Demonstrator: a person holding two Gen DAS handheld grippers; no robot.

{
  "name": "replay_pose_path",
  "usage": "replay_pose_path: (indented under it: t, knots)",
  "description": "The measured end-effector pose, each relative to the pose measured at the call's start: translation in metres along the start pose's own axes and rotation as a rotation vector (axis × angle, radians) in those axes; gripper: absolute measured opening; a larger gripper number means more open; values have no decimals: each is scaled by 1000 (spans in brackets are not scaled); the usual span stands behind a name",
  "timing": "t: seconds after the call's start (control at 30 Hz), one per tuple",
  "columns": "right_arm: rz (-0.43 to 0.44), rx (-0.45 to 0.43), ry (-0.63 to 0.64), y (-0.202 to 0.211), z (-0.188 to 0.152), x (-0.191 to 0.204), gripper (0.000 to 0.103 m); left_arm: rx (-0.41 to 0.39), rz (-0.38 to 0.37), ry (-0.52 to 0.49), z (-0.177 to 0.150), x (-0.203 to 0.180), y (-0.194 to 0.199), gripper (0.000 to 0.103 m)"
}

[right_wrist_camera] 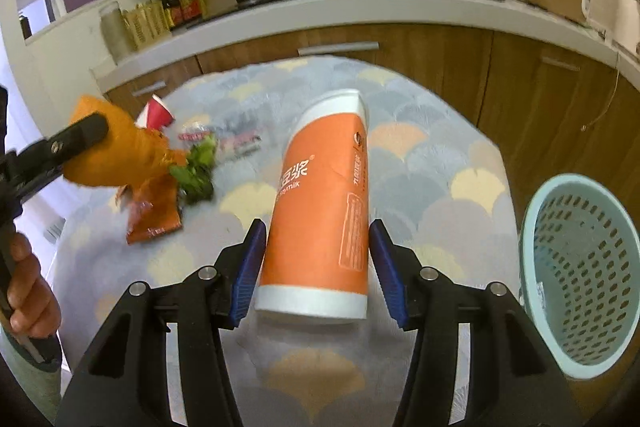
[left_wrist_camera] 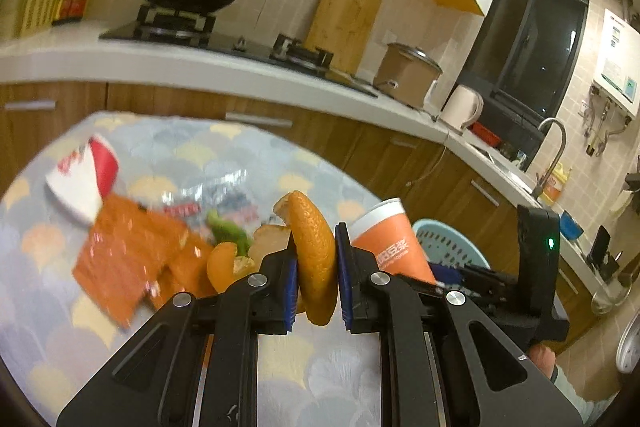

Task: Collect trash
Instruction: 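Carry the peel and soymilk cup to the blue basket and open both grippers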

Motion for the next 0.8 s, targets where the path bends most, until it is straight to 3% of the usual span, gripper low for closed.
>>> replay_pose_path:
  t: [0.03,0.13,0.27,0.37,0.57,0.8]
  knots:
    - [7,10,-11,-3,-1,-1,60,6,1,6,-4,1,0,15]
    - [27,23,-37,-8,0,-2,66,20,3,25,-16,5,2,15]
    - [16,74,-66,-21,1,-3,66,26,2,33,-23,6,3,15]
    - [28,86,-88,-23,0,-5,57,26,3,24,-24,2,4,15]
    - [-10,-7,-85,4,4,-15,56,25,-12,-39,-21,-20,-1,15]
    - [-77,-112,-111,45,17,-49,56,22,-76,-157,-6,-73,-19,15]
Point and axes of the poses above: each gripper's, at about its wrist camera, not at the fingertips, and y roughly against the way its jaws point, x to its left, z to its top, the point moved 3 cm from there along -y, roughly the way its jaws point, and after that the axes turned 8 degrees about -z, right-handed, at the moved point
